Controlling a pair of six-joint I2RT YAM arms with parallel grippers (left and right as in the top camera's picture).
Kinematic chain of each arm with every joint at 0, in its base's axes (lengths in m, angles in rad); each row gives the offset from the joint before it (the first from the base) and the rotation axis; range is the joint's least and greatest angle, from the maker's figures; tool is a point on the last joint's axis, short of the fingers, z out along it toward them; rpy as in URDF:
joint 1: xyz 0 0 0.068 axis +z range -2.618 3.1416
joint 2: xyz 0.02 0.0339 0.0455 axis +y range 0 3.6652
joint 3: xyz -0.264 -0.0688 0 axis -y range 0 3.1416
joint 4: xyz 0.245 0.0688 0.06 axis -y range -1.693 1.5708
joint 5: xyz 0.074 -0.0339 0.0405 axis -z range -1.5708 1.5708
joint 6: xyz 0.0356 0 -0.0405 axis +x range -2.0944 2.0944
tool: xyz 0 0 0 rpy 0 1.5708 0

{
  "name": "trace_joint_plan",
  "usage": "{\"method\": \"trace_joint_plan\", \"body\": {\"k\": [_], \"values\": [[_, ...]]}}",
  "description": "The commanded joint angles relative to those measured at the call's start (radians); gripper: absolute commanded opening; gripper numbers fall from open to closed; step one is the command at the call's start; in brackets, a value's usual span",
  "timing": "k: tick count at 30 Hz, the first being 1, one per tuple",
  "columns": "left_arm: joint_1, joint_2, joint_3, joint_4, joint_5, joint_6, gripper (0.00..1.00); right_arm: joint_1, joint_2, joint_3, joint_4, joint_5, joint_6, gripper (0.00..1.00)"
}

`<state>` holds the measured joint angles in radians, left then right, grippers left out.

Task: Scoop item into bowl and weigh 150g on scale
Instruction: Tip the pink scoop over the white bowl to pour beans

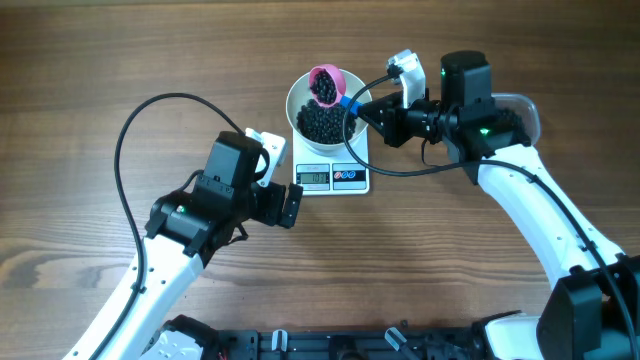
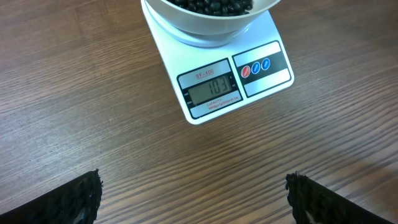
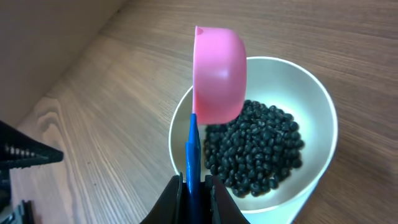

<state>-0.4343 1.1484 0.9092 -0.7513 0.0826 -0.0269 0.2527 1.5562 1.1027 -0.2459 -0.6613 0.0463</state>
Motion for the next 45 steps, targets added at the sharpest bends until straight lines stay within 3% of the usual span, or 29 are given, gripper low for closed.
{"method": "trace_joint_plan", "body": {"k": [1,25,45], "values": [[0.005,0.004,-0.006,0.003,-0.006,0.013,1.00,0.000,0.015,0.002,0.006,0.052,-0.038,0.04],[0.005,0.004,-0.006,0.003,-0.006,0.012,1.00,0.000,0.015,0.002,-0.024,0.104,-0.230,0.04],[0.005,0.004,-0.006,0.003,-0.006,0.013,1.00,0.000,0.015,0.002,-0.031,0.103,-0.268,0.04]]}}
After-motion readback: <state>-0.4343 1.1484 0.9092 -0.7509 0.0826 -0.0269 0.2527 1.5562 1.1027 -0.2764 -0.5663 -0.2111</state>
